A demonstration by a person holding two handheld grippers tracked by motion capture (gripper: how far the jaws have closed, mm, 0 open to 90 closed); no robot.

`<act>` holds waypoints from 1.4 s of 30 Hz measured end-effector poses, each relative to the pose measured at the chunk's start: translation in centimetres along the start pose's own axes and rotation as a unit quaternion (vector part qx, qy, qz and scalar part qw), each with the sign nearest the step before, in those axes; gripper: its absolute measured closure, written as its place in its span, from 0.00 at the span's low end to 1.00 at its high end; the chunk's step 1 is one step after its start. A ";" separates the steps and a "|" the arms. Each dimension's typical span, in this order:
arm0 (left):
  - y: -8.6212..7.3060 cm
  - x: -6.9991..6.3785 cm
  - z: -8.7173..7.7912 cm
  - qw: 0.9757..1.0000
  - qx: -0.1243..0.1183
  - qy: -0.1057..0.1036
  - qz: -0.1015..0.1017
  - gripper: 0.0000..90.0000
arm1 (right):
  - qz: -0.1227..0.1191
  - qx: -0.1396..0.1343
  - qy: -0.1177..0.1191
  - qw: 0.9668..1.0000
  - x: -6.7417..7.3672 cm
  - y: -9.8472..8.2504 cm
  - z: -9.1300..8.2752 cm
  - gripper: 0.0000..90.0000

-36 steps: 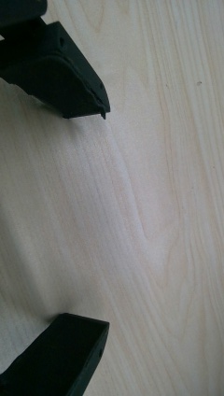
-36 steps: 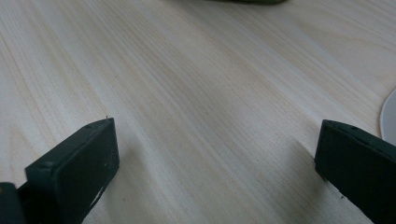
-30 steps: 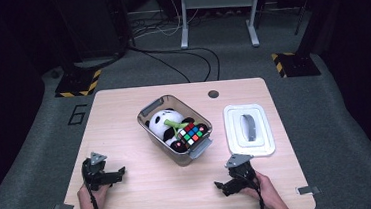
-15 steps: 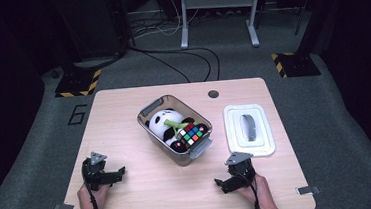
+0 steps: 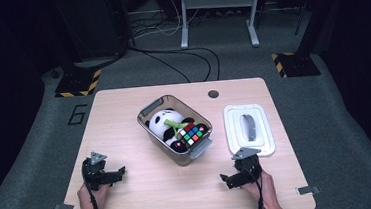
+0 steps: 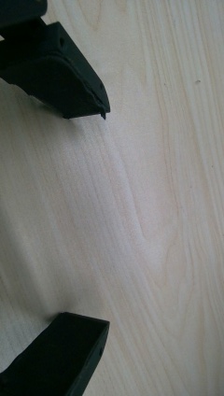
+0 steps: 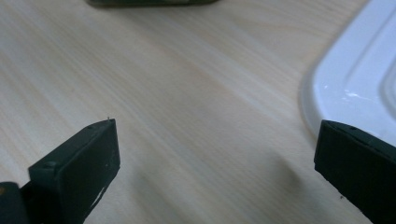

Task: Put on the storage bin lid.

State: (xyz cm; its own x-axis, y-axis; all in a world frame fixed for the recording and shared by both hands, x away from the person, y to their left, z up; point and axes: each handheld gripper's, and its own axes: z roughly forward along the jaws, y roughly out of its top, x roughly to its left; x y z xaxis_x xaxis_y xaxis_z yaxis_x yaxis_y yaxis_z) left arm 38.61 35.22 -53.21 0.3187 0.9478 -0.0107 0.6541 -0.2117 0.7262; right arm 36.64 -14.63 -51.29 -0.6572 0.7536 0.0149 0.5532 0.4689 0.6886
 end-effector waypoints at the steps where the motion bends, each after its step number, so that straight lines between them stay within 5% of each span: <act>1: 0.0 0.0 0.0 1.000 0.000 0.000 0.000 0.00 | 0.007 -0.002 -0.003 1.000 -0.2 0.2 -0.3 0.00; 6: 0.0 0.0 0.0 1.000 0.000 0.000 0.000 0.00 | 0.041 -0.023 -0.023 0.999 -2.2 1.6 -1.6 0.00; 13: 0.0 0.0 -0.1 1.000 0.004 0.000 0.004 0.00 | 0.079 -0.031 -0.088 0.993 -5.8 3.4 -2.6 0.00; 22: 0.0 0.0 -0.1 1.000 0.003 0.000 0.004 0.00 | 0.139 -0.004 -0.125 0.982 -10.4 4.6 -0.9 0.00; 27: 0.0 0.1 0.0 1.000 0.003 0.000 0.004 0.00 | 0.151 0.013 -0.136 0.979 -11.9 5.4 0.5 0.02; 33: 0.0 0.1 0.0 1.000 0.003 0.000 0.004 0.00 | 0.158 0.018 -0.150 0.976 -13.1 5.8 2.1 0.22; 40: 0.0 0.1 0.0 1.000 0.003 0.001 0.004 0.00 | 0.151 0.027 -0.169 0.974 -13.5 5.9 3.4 0.62; 42: 0.0 0.1 0.0 1.000 0.003 0.001 0.004 0.00 | 0.158 0.019 -0.171 0.972 -13.7 5.8 3.4 0.65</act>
State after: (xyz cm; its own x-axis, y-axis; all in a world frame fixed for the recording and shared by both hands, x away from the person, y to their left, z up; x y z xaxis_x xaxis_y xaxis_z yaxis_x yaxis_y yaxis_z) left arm 38.63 35.27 -53.17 0.3227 0.9465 -0.0047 0.6562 -0.2202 0.7217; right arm 50.55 -20.66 -49.92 -0.2466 0.9688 -0.0252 0.7220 0.2010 0.6620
